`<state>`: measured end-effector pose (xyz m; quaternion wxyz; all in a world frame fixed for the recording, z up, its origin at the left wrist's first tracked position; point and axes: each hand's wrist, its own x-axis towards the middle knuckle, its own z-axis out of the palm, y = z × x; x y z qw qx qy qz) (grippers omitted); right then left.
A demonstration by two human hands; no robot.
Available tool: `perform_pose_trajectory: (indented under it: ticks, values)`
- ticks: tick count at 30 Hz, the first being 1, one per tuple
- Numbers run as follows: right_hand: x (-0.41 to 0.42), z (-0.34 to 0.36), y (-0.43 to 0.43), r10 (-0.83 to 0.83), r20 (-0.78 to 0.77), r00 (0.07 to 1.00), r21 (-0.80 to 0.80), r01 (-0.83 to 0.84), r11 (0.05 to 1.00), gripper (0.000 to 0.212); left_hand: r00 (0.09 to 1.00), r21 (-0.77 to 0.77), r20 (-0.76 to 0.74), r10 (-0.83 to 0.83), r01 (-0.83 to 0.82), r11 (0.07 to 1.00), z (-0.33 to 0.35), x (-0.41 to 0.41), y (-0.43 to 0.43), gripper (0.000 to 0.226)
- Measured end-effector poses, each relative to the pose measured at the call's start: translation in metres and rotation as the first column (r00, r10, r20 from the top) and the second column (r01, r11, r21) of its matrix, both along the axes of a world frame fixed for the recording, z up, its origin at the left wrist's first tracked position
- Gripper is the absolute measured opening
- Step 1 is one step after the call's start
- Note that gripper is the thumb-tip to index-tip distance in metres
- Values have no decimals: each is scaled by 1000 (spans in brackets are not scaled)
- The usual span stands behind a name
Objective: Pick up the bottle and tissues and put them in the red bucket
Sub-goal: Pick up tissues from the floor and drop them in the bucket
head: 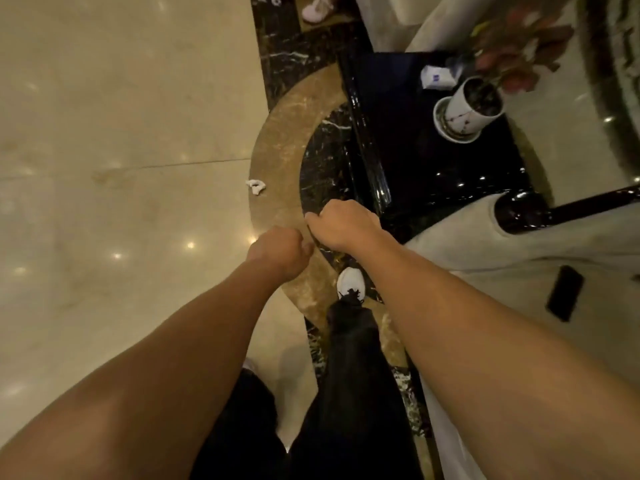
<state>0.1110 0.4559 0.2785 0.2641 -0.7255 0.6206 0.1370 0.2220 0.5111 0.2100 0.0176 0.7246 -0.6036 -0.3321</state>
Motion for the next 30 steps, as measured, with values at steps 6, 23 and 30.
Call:
perform_pose_trajectory:
  ticks: [6, 23, 30]
  values:
    - [-39, 137, 104, -374, 194, 907, 26, 376, 926, 25, 965, -112, 89, -247, 256, 960, 156, -21, 72, 54]
    - [-236, 261, 539, -484, 21, 875, -315, 465, 827, 40, 643, -206, 171, -746, 764, 611, 251, -227, 404, 42]
    - [-350, 262, 809, -870, 38, 492, -293, 838, 461, 48, 198, -94, 154, -968, 978, 185, 277, -383, 630, 44]
